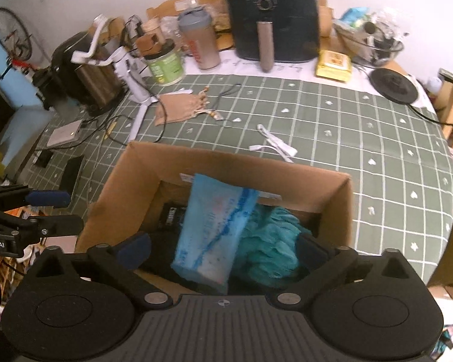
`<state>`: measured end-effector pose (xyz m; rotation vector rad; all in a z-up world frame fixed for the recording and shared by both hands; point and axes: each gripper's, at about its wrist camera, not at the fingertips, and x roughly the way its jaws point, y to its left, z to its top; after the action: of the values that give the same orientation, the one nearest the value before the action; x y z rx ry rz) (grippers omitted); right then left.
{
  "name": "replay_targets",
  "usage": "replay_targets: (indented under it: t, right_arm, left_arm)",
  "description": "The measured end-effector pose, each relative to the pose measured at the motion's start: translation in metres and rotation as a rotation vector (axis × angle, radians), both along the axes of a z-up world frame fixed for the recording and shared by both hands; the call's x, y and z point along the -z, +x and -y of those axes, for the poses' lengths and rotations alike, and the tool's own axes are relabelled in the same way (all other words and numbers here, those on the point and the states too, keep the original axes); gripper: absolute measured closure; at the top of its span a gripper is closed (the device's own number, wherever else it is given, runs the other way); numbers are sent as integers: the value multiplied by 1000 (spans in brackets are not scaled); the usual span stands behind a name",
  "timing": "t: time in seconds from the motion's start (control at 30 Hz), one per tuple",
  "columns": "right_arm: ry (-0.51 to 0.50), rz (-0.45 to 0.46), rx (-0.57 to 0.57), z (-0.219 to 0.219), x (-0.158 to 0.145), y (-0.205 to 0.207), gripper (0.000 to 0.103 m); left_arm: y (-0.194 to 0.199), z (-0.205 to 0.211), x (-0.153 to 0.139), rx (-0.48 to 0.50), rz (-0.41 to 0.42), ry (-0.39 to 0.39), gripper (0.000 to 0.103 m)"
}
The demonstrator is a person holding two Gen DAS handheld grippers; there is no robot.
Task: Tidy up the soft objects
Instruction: 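Withdraw the right tool from the box toward the white strap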
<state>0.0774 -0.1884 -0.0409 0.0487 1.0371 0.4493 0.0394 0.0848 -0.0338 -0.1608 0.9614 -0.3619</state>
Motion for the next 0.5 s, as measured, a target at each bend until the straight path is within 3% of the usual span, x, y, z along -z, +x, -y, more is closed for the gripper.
replay_targets:
  t: [0.5]
  right_arm:
    - [-43,18,168,47,7,8,0]
  left_arm:
    - [14,6,-3,-15,-4,17,25]
